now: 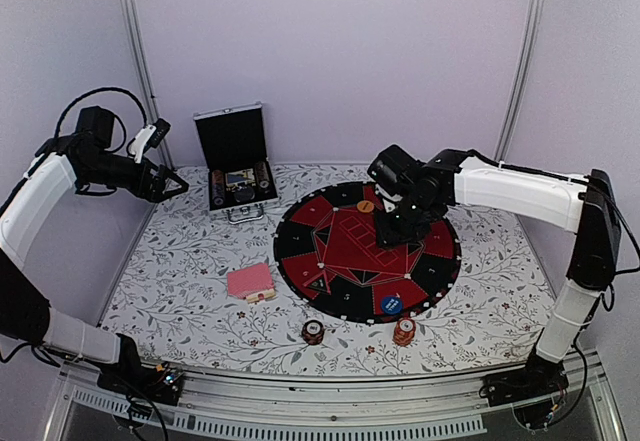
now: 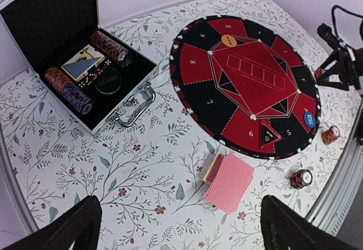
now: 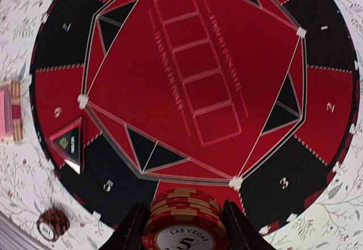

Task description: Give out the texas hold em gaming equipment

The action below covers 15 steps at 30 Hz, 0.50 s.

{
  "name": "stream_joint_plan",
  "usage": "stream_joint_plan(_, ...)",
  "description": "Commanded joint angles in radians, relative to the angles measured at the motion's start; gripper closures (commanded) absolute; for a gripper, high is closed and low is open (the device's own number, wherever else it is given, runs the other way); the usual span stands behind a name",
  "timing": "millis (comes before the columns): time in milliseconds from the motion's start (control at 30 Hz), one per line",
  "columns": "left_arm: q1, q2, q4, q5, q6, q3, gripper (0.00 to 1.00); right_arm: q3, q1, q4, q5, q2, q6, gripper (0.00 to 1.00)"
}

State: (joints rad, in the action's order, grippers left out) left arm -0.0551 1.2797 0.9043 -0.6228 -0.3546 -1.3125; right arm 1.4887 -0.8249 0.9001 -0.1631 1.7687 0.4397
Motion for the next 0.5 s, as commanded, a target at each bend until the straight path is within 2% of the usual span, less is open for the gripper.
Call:
stream_joint_plan(0, -0.007, -0.020, 0.009, -0.026, 0.008, -0.024, 0.00, 0.131, 0.101, -0.098, -0.021, 0.109, -0.098, 0.76)
stream_joint_plan(167, -0.007, -0.023, 0.004, -0.039, 0.013, -0.021, 0.00, 0.275, 0.203, -0.137, -0.040, 0.280, -0.140, 0.76)
stream_joint_plan(467, -0.007, -0.027, 0.003, -0.031, 0.000, -0.009, 0.00, 0.500, 0.298, -0.156, -0.051, 0.535, -0.172, 0.77)
